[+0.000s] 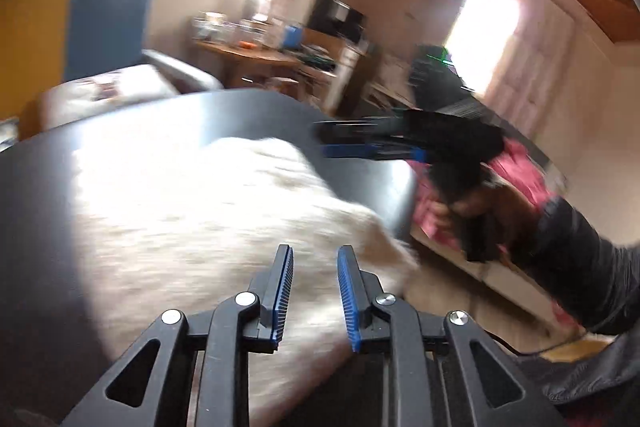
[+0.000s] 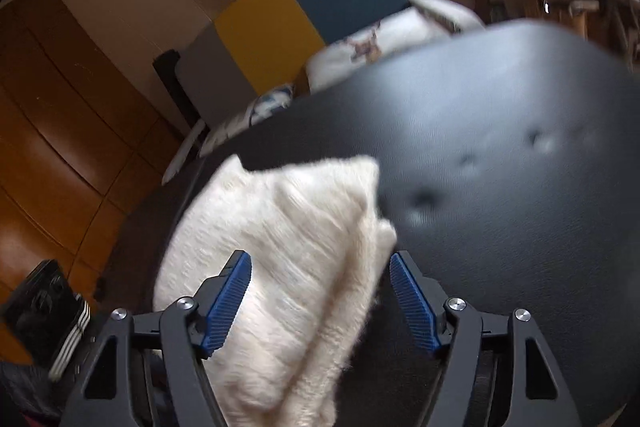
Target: Fold clothes
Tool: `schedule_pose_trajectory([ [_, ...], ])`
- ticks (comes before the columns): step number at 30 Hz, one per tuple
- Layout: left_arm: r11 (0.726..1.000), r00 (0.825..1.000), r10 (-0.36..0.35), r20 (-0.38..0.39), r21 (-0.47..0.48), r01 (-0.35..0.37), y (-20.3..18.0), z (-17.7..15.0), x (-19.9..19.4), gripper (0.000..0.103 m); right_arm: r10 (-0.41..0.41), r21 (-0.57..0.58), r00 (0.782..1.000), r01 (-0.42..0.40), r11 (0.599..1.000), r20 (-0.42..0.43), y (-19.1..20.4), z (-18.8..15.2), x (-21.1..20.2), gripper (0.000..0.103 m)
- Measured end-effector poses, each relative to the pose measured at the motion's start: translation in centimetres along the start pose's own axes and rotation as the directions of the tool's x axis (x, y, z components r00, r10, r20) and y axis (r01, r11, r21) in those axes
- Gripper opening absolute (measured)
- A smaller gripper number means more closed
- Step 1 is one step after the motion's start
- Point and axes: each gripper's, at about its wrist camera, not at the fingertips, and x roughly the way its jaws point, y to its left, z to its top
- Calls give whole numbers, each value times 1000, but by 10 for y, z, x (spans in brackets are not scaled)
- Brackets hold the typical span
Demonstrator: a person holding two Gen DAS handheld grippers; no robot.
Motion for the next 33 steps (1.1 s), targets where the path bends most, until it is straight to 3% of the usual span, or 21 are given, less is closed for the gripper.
schedule_pose_trajectory([
  [4,996,999,50,11,-78,-49,21,-10,-16,23,68,-86,998,-68,994,-2,41,20,14,73],
  [9,998,995,41,-85,-42,-45,22,-42,-1,23,79,-103,995,-85,991,-65,76,38,64,74],
  [13,995,997,12,-80,-93,-20,27,-70,9,22,15,-34,997,-17,999,-74,69,27,83,75],
  [15,989,997,-18,-77,-148,7,36,-69,6,22,-20,-14,997,19,1000,-76,58,14,90,75],
  [18,974,995,-73,-63,-220,58,49,-58,-7,20,-43,-6,998,43,999,-53,45,-3,96,75],
  [21,965,997,-60,53,-253,72,69,-30,-37,22,-49,-37,998,47,998,-45,45,-4,97,74],
  [25,972,993,7,114,-233,20,100,19,-48,23,-34,-48,999,32,998,-39,42,-5,97,75],
  [30,990,999,40,-7,-133,-40,134,67,3,23,-31,-65,999,30,997,-17,43,-7,96,75],
  [33,992,994,16,-107,-121,-29,156,85,44,23,-23,-65,1000,22,998,-12,42,-8,97,75],
])
